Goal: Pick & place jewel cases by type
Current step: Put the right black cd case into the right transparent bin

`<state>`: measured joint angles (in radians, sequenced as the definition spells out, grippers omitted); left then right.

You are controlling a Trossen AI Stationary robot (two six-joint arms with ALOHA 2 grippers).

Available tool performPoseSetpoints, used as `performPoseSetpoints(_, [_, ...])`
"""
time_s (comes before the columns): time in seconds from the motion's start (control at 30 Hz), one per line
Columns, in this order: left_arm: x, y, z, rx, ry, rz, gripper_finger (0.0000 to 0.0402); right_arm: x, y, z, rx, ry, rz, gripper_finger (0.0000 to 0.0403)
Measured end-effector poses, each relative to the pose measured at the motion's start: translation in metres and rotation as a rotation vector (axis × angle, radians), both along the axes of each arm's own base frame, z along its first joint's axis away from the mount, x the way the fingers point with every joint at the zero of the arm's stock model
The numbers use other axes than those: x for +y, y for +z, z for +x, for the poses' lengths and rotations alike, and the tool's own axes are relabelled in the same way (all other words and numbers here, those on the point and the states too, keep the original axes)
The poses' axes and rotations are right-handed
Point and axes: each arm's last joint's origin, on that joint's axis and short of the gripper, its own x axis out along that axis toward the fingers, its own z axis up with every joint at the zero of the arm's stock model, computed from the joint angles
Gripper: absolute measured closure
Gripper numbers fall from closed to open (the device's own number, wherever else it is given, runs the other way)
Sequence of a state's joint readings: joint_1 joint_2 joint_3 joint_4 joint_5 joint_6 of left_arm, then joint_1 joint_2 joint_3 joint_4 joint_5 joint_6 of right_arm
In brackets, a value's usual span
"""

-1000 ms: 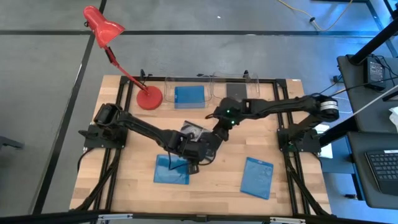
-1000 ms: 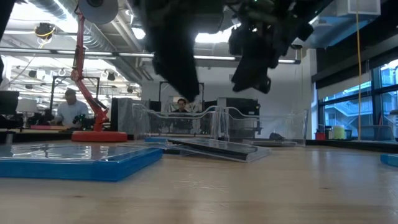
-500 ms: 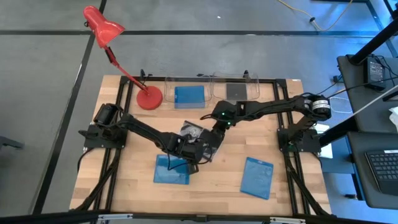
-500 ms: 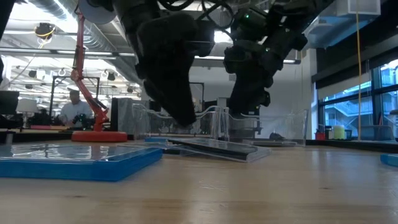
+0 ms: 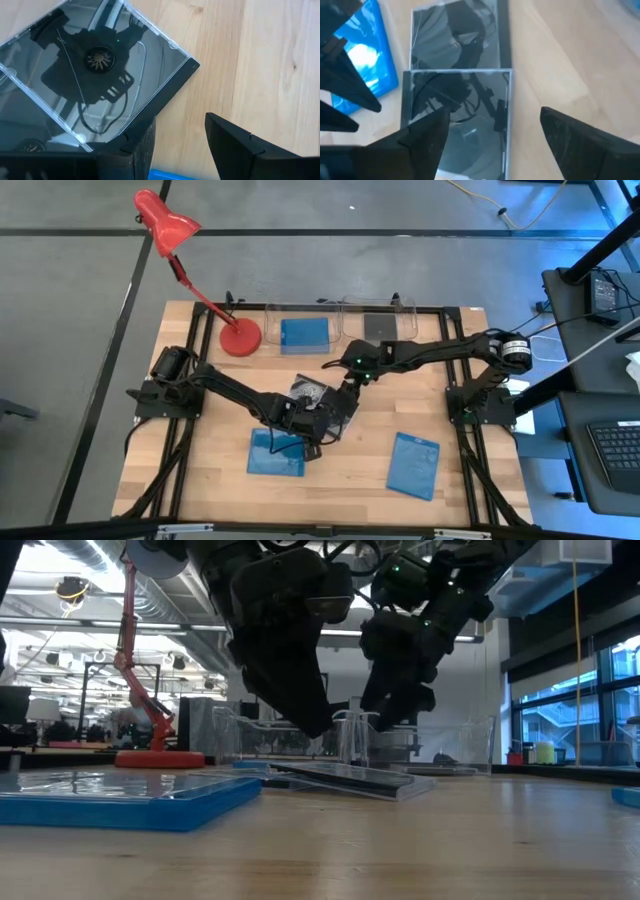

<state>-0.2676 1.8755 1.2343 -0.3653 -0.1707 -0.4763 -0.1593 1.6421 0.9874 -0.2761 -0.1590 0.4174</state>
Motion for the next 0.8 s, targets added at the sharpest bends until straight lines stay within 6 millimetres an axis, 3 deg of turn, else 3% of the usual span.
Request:
performPoseSetpoints(0.17, [0.000,0.000,0.000,0.004,-0.019,0.010,0.0233,0.000,-0.012,0.006,0.006,0.032,0.040,0.0084])
performPoseSetpoints(0.5, [-0.012,-0.003,-0.006,0.049,-0.230,0.065,0.0233,-0.004,-0.033,0.015,0.018,0.065,0.027,0.0084])
performPoseSetpoints(0.8, [-0.013,-0.028,-0.001,0.116,-0.213,0.001,0.0233,-0.014,-0.048,0.020,-0.001,0.098,0.099,0.0084])
